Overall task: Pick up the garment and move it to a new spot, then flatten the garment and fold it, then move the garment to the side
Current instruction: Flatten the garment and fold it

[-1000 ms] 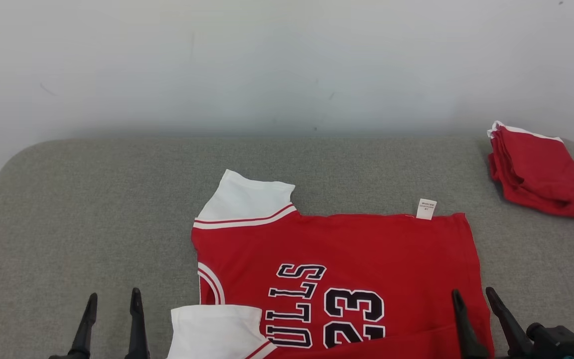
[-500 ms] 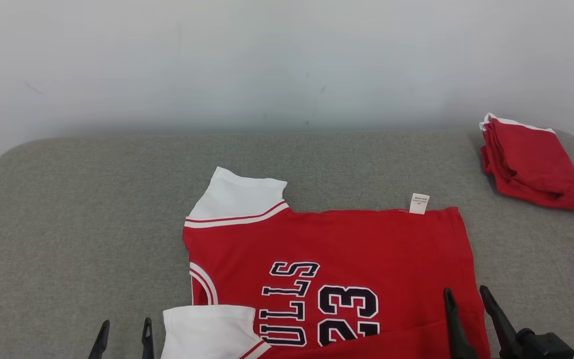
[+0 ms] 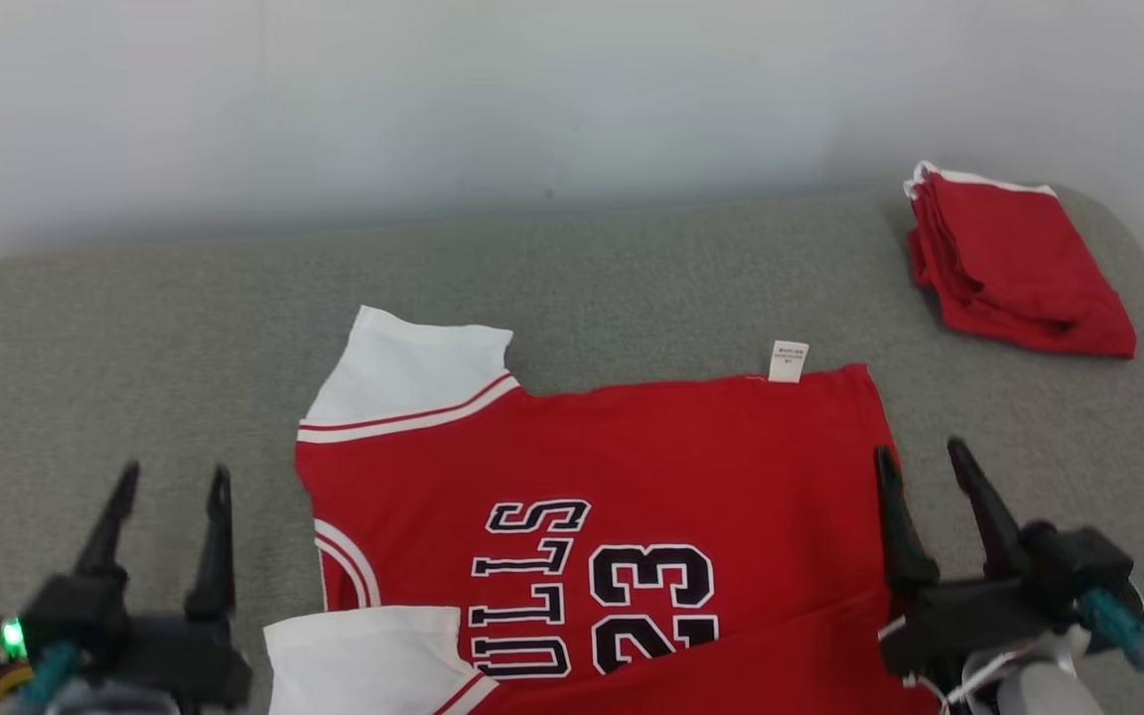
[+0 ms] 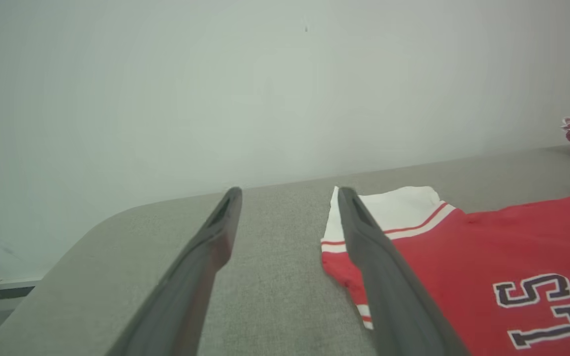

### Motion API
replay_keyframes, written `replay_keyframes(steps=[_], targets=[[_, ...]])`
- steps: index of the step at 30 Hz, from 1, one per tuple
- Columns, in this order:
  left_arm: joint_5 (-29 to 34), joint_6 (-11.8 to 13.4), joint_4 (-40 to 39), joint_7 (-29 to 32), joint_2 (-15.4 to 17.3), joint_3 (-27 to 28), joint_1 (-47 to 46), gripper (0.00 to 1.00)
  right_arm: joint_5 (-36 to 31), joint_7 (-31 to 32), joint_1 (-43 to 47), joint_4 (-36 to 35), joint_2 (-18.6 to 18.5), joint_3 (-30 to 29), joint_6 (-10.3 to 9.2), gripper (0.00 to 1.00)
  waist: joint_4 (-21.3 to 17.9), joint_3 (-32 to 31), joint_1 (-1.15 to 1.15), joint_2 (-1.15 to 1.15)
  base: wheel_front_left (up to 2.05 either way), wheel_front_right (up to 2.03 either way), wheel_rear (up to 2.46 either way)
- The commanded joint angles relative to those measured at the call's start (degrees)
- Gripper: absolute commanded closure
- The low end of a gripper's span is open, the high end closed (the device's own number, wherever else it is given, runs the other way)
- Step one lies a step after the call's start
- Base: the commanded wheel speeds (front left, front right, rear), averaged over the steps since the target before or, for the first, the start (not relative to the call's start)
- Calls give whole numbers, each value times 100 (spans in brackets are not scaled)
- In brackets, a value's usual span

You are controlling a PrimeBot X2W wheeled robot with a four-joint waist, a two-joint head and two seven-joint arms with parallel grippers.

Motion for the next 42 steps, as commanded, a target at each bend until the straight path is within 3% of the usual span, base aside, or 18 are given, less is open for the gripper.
replay_keyframes(steps=[1,4,13,17,24,36,42], targets=[[-146,-28,177,-12,142,-71,-393,0,76,-2,-283,136,-27,44,0,0,-280,342,0,0,0,0,0],[-475,-30,550,211,496,-131,-1082,0,138,-2,-769,416,-54,166,0,0,-445,590,0,0,0,0,0],[-2103,-31,967,1698,1601,-1197,-2651,0,362,11,-2218,1586,-161,677,-1,0,-878,1255,0,0,0,0,0],[-2606,-33,1154,2182,1904,-1612,-3229,0,488,6,-2707,1907,-189,864,0,0,-1001,1474,0,0,0,0,0],[-2897,-33,1800,2979,2102,-2274,-4010,0,608,0,-3086,2108,-128,1080,0,0,-1196,1752,0,0,0,0,0],[-3073,-33,2700,2991,2257,-2663,-4655,0,689,-2,-3169,2057,-121,1159,-1,0,-1430,1965,0,0,0,0,0],[-3243,-33,2995,3010,2186,-2860,-4785,0,755,-2,-3272,2190,-137,1313,0,0,-1407,2022,0,0,0,0,0]])
